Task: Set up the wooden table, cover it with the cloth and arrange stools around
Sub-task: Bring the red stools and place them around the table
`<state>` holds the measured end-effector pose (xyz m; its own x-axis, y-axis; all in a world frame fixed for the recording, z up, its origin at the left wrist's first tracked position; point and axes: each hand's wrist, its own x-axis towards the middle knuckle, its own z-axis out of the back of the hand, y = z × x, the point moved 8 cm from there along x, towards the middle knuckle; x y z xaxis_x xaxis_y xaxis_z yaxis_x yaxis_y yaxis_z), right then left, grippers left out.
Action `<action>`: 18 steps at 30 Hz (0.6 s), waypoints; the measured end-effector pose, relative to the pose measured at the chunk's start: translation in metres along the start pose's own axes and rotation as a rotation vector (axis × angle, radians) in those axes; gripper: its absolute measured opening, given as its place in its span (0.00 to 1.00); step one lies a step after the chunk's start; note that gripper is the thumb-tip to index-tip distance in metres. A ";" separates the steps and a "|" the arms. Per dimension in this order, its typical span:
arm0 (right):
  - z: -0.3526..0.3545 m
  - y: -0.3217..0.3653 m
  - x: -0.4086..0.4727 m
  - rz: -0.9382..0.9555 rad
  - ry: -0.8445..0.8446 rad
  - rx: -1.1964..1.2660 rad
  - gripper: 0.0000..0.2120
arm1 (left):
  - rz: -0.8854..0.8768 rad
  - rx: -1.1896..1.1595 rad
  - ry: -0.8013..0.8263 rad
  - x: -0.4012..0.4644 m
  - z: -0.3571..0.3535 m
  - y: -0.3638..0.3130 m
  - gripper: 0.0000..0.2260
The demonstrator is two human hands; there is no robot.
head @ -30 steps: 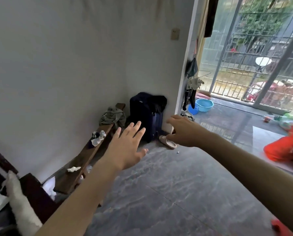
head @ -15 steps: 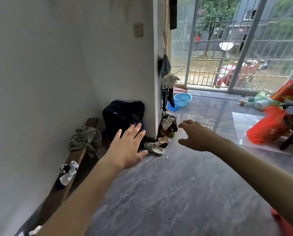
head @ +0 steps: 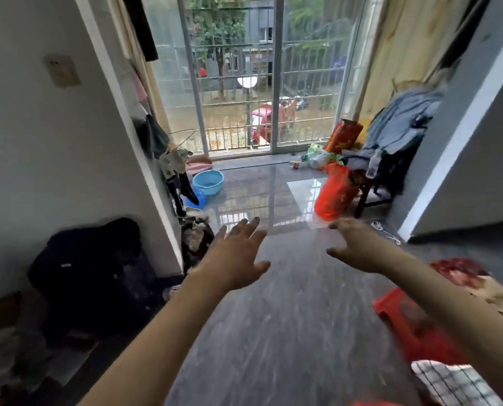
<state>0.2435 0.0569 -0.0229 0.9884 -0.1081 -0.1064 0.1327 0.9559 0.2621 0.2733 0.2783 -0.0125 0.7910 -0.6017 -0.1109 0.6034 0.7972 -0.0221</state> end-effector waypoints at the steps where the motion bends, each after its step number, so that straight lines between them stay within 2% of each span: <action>1: 0.005 -0.015 -0.004 -0.047 -0.016 0.011 0.31 | -0.055 0.007 0.014 0.013 0.000 -0.011 0.32; 9: 0.014 -0.106 -0.106 -0.537 -0.066 0.121 0.29 | -0.522 0.017 0.060 0.063 -0.011 -0.117 0.29; 18: -0.028 -0.129 -0.273 -1.001 -0.095 0.242 0.32 | -0.953 0.093 0.187 0.039 -0.062 -0.231 0.29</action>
<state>-0.0456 -0.0288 -0.0548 0.4180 -0.8544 -0.3086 0.8980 0.3373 0.2826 0.1583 0.0735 -0.0736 -0.0573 -0.9682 -0.2435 0.9938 -0.0321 -0.1063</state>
